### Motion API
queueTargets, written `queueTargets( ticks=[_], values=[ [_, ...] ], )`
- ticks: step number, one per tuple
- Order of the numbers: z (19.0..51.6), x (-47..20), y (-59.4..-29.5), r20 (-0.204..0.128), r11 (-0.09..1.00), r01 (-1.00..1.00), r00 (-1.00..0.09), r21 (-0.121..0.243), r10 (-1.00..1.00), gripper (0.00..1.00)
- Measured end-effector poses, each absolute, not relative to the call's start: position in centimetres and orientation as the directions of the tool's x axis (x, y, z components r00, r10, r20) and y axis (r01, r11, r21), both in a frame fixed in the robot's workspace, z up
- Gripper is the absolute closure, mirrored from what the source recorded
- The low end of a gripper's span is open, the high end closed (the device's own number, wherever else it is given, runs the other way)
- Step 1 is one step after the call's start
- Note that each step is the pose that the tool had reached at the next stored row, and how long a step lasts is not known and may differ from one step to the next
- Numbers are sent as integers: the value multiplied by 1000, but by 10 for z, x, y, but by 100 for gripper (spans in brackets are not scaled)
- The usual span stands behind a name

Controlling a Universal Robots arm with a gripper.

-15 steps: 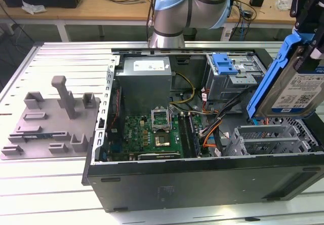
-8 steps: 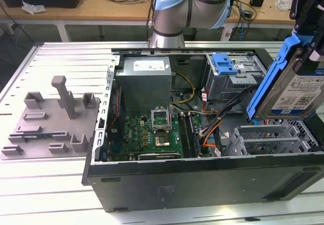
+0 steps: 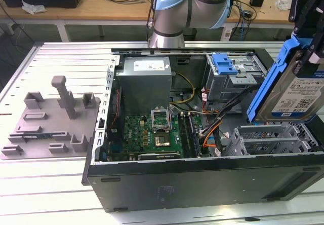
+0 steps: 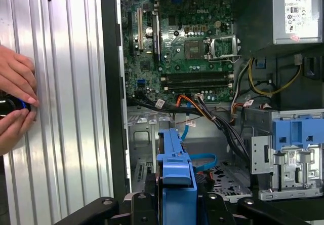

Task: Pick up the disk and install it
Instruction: 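Insert the disk into the insertion slot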

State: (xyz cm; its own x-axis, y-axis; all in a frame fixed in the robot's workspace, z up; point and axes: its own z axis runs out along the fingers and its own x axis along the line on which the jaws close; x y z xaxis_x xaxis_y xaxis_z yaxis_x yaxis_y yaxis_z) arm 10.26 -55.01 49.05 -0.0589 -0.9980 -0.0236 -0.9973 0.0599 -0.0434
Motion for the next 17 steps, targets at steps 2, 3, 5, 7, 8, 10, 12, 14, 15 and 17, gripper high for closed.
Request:
queueTargets(
  ticks=[2,3,5,7,8,10,12,14,15,17],
  values=[
    [491,103,-550,-24,60,-997,-59,-43,-998,63],
    [491,103,-550,-24,60,-997,-59,-43,-998,63],
    [490,102,-549,-24,57,-997,-56,-43,-998,63],
    [490,102,-548,-24,42,-998,-41,-43,-999,63],
    [490,102,-548,-24,32,-999,-31,-43,-999,63],
    [490,102,-547,-23,11,-999,-10,-43,-1000,63],
    [490,102,-547,-23,3,-999,-2,-43,-1000,63],
    [490,102,-547,-23,2,-999,-1,-43,-1000,63],
    [490,102,-547,-23,2,-999,-1,-43,-1000,63],
    [490,101,-547,-24,2,-999,-1,-43,-1000,63]
  ],
)
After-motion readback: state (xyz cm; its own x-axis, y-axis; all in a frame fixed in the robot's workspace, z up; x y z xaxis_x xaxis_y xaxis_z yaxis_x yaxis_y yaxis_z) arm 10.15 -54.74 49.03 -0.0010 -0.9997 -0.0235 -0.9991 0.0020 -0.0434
